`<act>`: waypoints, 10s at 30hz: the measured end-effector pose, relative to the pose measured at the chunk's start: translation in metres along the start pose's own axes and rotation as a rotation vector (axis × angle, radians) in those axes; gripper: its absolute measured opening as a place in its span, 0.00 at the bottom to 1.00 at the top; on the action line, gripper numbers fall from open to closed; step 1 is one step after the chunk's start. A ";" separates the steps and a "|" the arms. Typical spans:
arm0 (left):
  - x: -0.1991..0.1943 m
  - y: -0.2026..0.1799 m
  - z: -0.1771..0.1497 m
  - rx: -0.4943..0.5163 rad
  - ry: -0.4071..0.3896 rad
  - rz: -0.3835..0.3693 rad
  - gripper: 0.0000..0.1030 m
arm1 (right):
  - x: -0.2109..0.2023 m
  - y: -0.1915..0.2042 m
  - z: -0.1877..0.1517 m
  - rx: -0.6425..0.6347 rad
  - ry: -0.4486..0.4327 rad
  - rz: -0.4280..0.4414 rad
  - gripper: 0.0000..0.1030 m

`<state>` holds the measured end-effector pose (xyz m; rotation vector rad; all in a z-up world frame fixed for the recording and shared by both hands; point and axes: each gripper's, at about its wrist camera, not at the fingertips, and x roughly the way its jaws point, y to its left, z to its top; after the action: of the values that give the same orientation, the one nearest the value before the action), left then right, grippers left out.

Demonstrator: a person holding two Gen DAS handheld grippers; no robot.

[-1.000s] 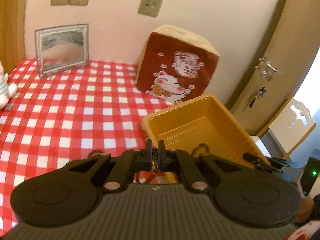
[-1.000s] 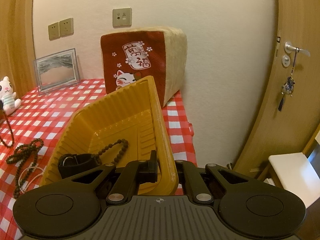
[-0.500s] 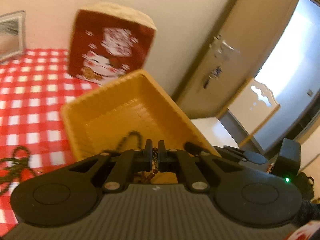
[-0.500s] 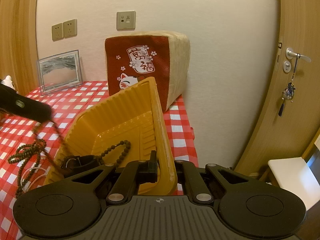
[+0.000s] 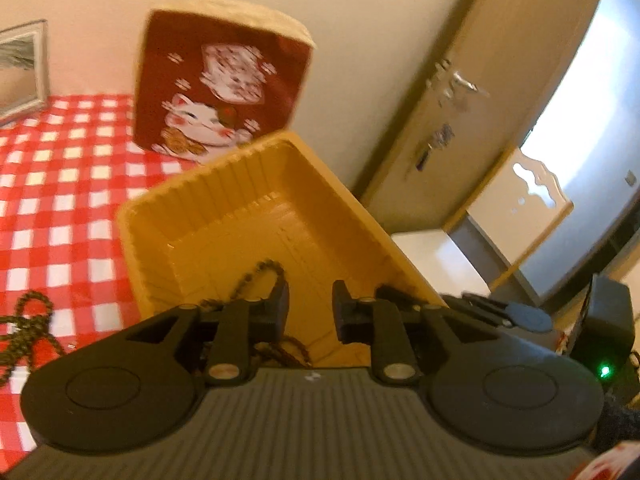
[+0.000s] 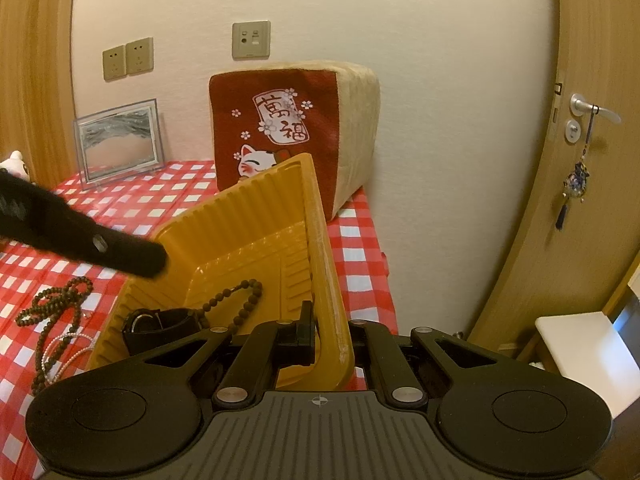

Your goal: Organize jewelry

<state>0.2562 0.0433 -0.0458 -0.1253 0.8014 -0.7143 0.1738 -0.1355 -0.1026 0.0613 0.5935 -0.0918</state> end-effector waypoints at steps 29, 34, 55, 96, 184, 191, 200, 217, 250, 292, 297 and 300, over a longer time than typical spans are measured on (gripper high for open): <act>0.004 0.111 -0.063 0.228 0.095 0.375 0.19 | 0.003 -0.002 0.000 0.010 0.022 -0.013 0.05; 0.021 0.122 -0.064 0.274 0.134 0.377 0.19 | 0.004 -0.002 0.000 0.018 0.027 -0.021 0.05; 0.048 0.131 -0.065 0.341 0.182 0.383 0.07 | 0.004 -0.002 0.000 0.021 0.033 -0.029 0.05; 0.054 0.066 -0.011 0.101 0.047 0.181 0.21 | 0.006 -0.001 0.001 0.017 0.030 -0.022 0.05; -0.123 0.051 -0.003 0.009 -0.105 0.297 0.01 | 0.004 0.000 -0.003 0.016 0.019 -0.010 0.05; -0.127 0.028 0.021 0.044 -0.155 0.254 0.01 | 0.004 0.000 -0.005 0.015 0.020 -0.003 0.05; -0.109 -0.009 0.051 0.103 -0.216 0.122 0.01 | 0.003 0.001 -0.006 0.016 0.018 0.000 0.05; 0.018 -0.011 -0.006 0.118 0.111 0.139 0.16 | 0.004 0.001 -0.005 0.025 0.021 -0.001 0.05; -0.085 0.088 -0.021 -0.075 -0.002 0.485 0.51 | 0.008 -0.001 -0.008 0.027 0.026 -0.003 0.05; -0.078 0.138 -0.086 -0.001 0.090 0.559 0.50 | 0.006 -0.001 -0.013 0.015 0.051 -0.016 0.05; -0.066 0.142 -0.081 0.056 0.102 0.544 0.48 | 0.006 -0.001 -0.012 0.015 0.053 -0.017 0.05; -0.057 0.145 -0.079 0.078 0.109 0.531 0.48 | 0.006 -0.001 -0.012 0.015 0.053 -0.017 0.05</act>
<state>0.2517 0.2018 -0.1187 0.1945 0.8618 -0.2490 0.1722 -0.1357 -0.1165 0.0729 0.6463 -0.1118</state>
